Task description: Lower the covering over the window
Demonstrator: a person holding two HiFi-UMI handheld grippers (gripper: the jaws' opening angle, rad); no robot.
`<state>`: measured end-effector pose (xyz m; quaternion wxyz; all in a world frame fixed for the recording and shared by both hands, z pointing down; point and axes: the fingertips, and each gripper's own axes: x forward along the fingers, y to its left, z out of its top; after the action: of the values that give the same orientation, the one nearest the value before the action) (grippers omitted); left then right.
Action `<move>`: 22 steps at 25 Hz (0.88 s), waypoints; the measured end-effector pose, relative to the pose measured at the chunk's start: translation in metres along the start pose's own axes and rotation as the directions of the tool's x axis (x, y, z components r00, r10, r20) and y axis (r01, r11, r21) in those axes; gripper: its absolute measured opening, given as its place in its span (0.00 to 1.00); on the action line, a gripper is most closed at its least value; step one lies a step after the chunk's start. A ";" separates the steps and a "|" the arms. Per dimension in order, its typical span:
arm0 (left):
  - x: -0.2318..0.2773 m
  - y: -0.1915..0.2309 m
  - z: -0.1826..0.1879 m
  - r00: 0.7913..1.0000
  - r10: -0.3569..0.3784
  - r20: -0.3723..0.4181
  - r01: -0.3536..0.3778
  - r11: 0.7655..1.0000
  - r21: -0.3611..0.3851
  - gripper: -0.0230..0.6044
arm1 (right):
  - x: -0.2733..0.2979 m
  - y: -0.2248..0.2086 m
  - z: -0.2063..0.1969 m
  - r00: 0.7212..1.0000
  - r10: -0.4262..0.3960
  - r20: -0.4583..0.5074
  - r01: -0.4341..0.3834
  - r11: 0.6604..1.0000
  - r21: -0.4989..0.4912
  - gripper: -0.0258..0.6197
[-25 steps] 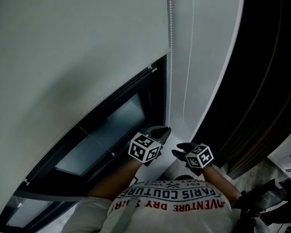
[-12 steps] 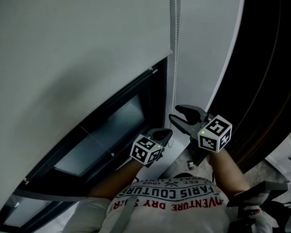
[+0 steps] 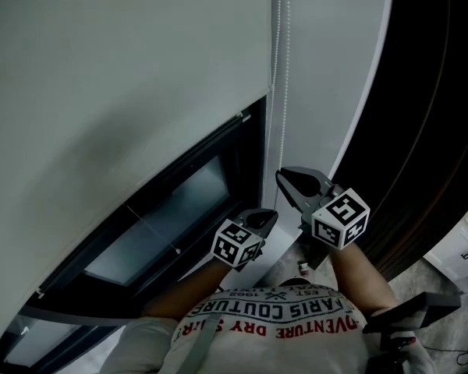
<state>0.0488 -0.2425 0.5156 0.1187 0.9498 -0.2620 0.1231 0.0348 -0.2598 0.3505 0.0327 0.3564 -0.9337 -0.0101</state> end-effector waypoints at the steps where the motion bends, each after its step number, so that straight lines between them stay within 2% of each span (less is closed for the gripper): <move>1: 0.002 0.001 -0.005 1.000 0.003 -0.013 -0.003 1.000 0.004 0.05 | 0.000 0.001 -0.005 1.000 0.001 -0.014 -0.001 1.000 -0.007 0.07; 9: 0.019 0.004 -0.079 0.986 0.006 -0.167 -0.007 1.000 -0.006 0.05 | 0.000 0.005 -0.082 0.987 0.000 -0.160 0.004 1.000 0.029 0.07; 17: 0.022 0.012 -0.135 0.962 0.024 -0.273 -0.034 0.999 -0.029 0.05 | 0.004 0.013 -0.138 0.968 0.009 -0.249 0.006 0.998 0.060 0.07; 20: 0.023 0.016 -0.150 0.956 0.030 -0.291 -0.044 0.998 -0.039 0.05 | 0.005 0.013 -0.158 0.960 0.020 -0.281 0.007 0.996 0.094 0.07; 22: 0.021 0.018 -0.163 0.945 0.036 -0.324 -0.055 0.997 -0.049 0.05 | 0.007 0.016 -0.170 0.953 0.035 -0.300 0.002 0.993 0.120 0.07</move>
<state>0.0292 -0.2201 0.6784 0.1844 0.9066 -0.2643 0.2723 0.0307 -0.2511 0.5216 0.1538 0.3473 -0.9196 0.1002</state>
